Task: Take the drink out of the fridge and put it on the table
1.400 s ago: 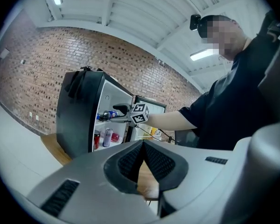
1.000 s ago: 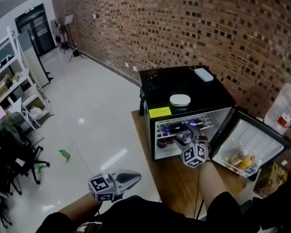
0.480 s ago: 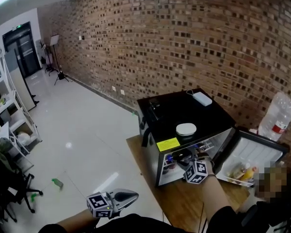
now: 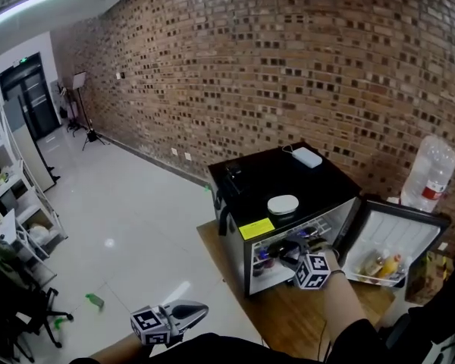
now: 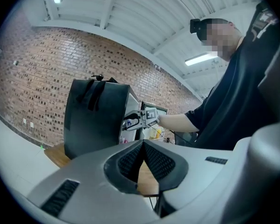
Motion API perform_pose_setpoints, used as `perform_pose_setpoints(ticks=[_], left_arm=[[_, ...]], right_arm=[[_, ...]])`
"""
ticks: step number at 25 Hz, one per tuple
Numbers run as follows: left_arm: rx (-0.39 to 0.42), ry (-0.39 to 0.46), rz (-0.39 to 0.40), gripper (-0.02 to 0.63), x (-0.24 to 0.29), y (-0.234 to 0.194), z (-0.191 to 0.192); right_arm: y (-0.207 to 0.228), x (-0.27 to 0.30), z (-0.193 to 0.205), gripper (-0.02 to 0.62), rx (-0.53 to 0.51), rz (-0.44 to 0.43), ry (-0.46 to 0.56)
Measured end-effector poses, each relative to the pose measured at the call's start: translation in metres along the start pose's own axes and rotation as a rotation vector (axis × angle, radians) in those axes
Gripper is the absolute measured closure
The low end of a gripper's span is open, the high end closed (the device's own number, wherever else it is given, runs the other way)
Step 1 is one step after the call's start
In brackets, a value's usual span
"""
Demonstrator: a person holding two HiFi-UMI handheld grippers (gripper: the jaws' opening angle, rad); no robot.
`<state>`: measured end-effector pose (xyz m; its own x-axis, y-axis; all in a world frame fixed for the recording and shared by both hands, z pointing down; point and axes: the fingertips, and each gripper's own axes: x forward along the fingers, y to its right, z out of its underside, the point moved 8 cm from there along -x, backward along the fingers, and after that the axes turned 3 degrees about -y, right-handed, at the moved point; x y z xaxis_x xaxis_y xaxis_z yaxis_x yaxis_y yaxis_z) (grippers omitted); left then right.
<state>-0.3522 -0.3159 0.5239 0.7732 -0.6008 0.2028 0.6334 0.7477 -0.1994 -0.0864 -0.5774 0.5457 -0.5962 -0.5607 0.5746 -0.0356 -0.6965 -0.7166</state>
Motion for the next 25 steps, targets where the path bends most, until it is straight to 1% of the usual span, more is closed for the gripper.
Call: perform_pose_setpoints(ticks=[2,4,7,9,11,14,15,18,20,22,25], left_arm=[[0.001,0.001,-0.006,0.609,0.000,-0.002,0.001],[0.010,0.000,-0.005,0.609,0.001,-0.003,0.000],[0.024,-0.009,0.012,0.609,0.001,-0.001,0.002],[0.023,-0.012,0.015,0.609,0.000,0.000,0.003],[0.025,-0.012,0.010,0.609,-0.003,-0.001,0.004],[0.016,-0.007,0.016,0.609,-0.006,0.001,-0.001],[0.010,-0.005,0.021,0.609,-0.006,0.003,-0.004],[-0.003,-0.010,0.041,0.609,-0.004,0.005,-0.006],[-0.002,-0.042,0.057,0.609,0.000,0.006,-0.005],[0.000,-0.069,0.066,0.609,0.006,0.009,-0.001],[-0.019,-0.079,0.066,0.609,0.014,0.008,0.002]], right_arm=[[-0.001,-0.003,0.000,0.314,-0.072,-0.002,-0.039],[0.000,0.004,-0.002,0.311,-0.135,0.001,-0.091],[-0.006,0.021,-0.002,0.279,-0.175,-0.003,-0.161],[-0.007,0.031,-0.002,0.261,-0.164,-0.003,-0.184],[-0.004,0.039,-0.004,0.261,-0.133,-0.010,-0.193],[0.001,0.046,-0.006,0.250,-0.083,-0.046,-0.207],[0.002,0.047,-0.006,0.252,-0.087,-0.056,-0.219],[0.011,0.049,-0.008,0.259,-0.156,-0.054,-0.254],[0.011,0.047,-0.006,0.267,-0.152,-0.053,-0.247],[0.005,0.042,0.002,0.273,-0.107,-0.050,-0.217],[-0.006,0.032,0.016,0.279,-0.034,-0.012,-0.164]])
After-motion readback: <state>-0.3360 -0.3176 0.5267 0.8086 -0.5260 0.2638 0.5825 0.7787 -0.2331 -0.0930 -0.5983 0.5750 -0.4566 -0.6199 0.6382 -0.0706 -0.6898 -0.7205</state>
